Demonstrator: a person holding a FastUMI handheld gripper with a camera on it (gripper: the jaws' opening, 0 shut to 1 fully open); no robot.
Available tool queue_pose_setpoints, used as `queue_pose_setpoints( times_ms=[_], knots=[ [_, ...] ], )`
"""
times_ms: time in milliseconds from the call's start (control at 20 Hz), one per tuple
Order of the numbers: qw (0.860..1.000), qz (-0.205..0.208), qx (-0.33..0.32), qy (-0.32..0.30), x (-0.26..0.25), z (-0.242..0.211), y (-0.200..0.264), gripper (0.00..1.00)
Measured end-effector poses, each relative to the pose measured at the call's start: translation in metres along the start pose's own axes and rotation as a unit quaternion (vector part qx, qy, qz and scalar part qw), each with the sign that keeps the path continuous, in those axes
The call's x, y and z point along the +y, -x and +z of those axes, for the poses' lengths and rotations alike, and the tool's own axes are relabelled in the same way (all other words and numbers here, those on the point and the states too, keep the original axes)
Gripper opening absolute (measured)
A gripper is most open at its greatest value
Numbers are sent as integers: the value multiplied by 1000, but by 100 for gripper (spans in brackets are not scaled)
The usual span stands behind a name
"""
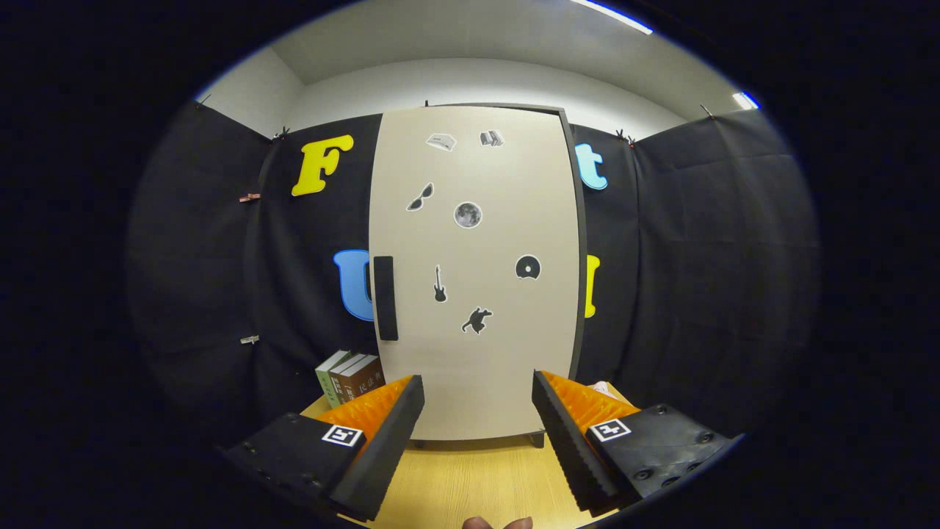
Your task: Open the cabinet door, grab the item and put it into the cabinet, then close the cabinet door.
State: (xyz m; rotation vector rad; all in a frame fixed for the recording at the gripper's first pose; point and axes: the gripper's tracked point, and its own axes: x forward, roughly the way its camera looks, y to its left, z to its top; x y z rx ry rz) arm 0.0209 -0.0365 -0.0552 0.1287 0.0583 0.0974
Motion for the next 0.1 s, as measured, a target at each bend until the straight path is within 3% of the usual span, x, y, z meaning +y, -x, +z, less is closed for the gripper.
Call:
queue_pose_setpoints(
  times_ms=[100],
  knots=[
    [1000, 1, -1, 1, 1, 1, 0, 96]
  ],
)
